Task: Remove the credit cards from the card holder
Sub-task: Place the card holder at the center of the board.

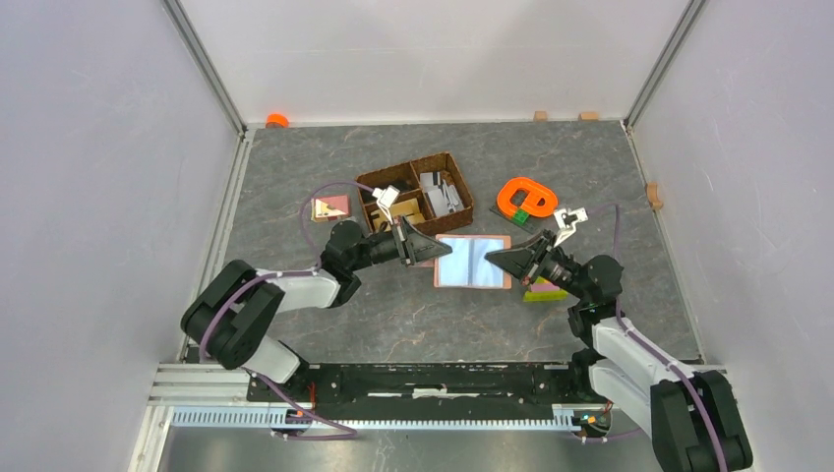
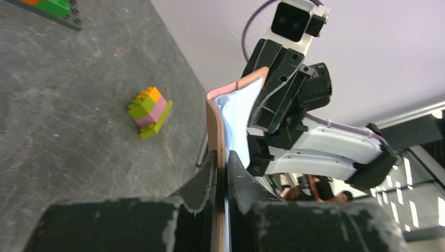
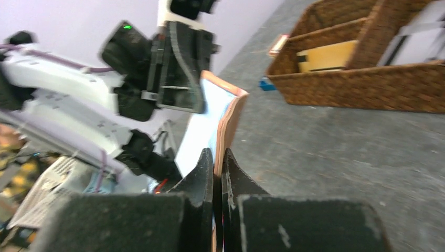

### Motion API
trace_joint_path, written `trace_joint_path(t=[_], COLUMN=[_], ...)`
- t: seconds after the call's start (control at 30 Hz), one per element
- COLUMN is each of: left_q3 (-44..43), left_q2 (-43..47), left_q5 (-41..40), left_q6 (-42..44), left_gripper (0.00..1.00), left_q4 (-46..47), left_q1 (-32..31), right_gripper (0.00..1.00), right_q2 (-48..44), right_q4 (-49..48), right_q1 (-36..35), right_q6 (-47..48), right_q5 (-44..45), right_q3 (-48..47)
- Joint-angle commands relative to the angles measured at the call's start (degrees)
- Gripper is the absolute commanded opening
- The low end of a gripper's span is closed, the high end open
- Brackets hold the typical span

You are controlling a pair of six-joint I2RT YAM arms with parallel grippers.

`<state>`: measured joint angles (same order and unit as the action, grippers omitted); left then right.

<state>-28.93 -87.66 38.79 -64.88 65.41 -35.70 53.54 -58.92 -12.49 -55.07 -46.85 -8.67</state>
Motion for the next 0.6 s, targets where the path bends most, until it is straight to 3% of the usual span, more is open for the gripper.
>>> trace_joint_path(t=[0.0, 0.17, 0.57], left_q3=[-1.6, -1.9, -4.5], left_q2=[7.3, 10.2, 2.6], left_q5=[-3.7, -7.5, -7.7], left_q6=[11.4, 15.3, 13.2], left_gripper=[0.02, 0.02, 0.02], left_q4=[-17.2, -22.2, -21.9], left_q1=[-1.2, -2.9, -5.4], right_gripper=[0.0, 0.0, 0.0], right_q2=[-1.7, 3.8, 9.7], right_q4=[16.9, 16.2, 13.0], right_q1=[-0.3, -3.9, -16.1], right_q6=[14.6, 14.9, 16.4], right_q5=[11.5, 11.0, 15.9], right_q3=[-3.6, -5.3, -7.2])
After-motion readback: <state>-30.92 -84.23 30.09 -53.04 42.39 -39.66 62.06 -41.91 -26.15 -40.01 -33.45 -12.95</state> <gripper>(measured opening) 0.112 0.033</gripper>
